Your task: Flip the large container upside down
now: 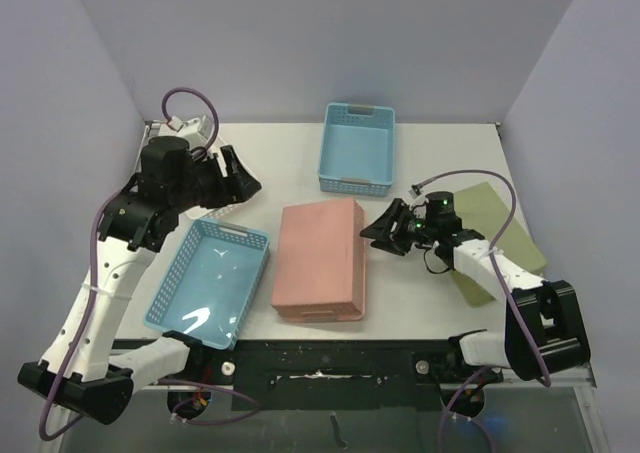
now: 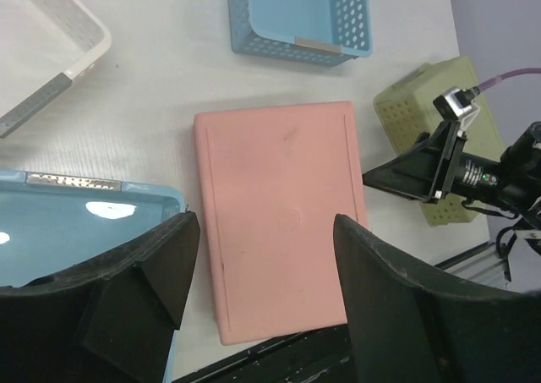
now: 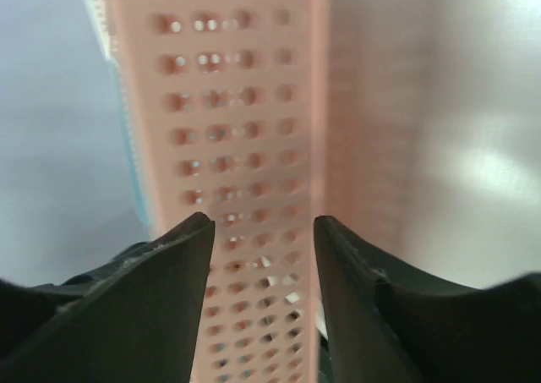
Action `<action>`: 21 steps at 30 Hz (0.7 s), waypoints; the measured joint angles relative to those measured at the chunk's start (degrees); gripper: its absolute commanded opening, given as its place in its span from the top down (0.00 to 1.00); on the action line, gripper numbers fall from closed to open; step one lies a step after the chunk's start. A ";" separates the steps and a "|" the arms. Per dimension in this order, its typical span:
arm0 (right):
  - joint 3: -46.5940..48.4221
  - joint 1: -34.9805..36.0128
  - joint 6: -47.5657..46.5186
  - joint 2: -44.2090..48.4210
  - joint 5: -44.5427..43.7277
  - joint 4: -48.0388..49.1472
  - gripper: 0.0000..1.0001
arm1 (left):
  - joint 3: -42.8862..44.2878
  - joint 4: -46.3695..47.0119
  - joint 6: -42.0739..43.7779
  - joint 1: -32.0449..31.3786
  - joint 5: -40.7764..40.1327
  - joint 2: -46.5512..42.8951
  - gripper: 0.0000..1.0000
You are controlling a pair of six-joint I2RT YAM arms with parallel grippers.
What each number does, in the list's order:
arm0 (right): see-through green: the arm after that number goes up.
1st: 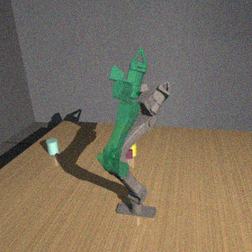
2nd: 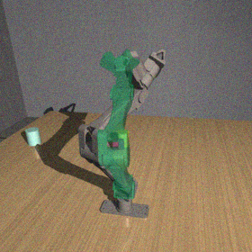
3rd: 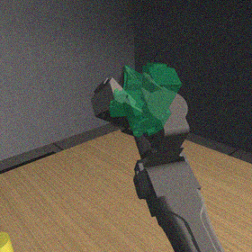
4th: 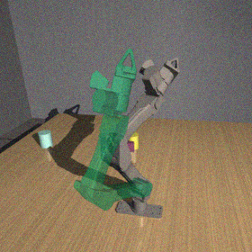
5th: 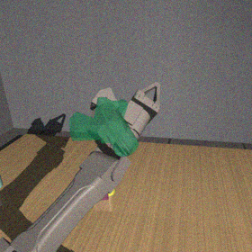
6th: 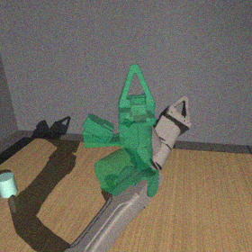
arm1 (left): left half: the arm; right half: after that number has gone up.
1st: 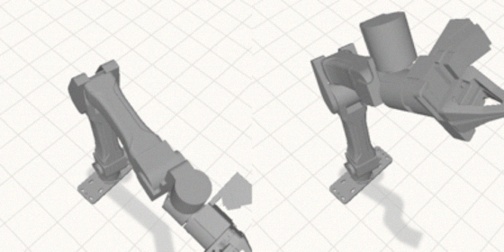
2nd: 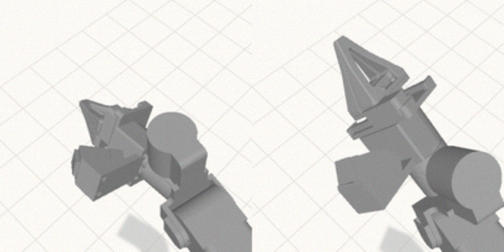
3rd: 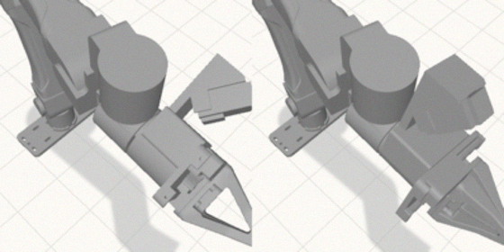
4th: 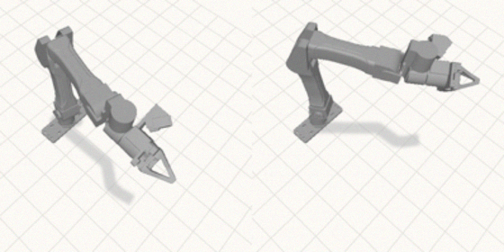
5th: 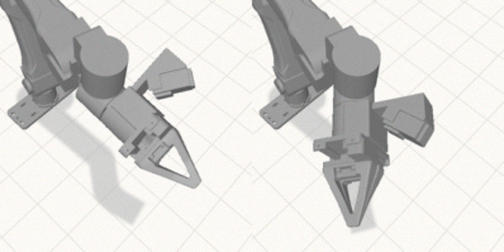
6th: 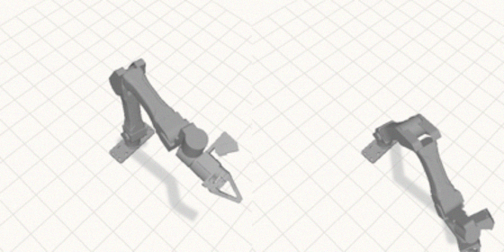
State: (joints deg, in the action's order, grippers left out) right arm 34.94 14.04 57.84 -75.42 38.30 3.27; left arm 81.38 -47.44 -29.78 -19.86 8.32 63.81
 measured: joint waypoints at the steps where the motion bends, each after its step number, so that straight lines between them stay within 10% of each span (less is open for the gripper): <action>1: 1.18 -0.26 -1.99 0.20 -1.70 -3.93 0.39 | -0.81 0.68 -0.07 -0.02 0.39 -0.04 0.36; 21: 14.19 -2.78 -20.06 10.62 -37.18 -50.42 0.21 | -19.28 13.14 -6.56 -15.45 7.32 5.38 0.36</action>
State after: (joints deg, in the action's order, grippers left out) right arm 49.12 11.27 37.78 -64.79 1.13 -47.16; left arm 62.11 -34.30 -36.34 -35.31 15.64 69.19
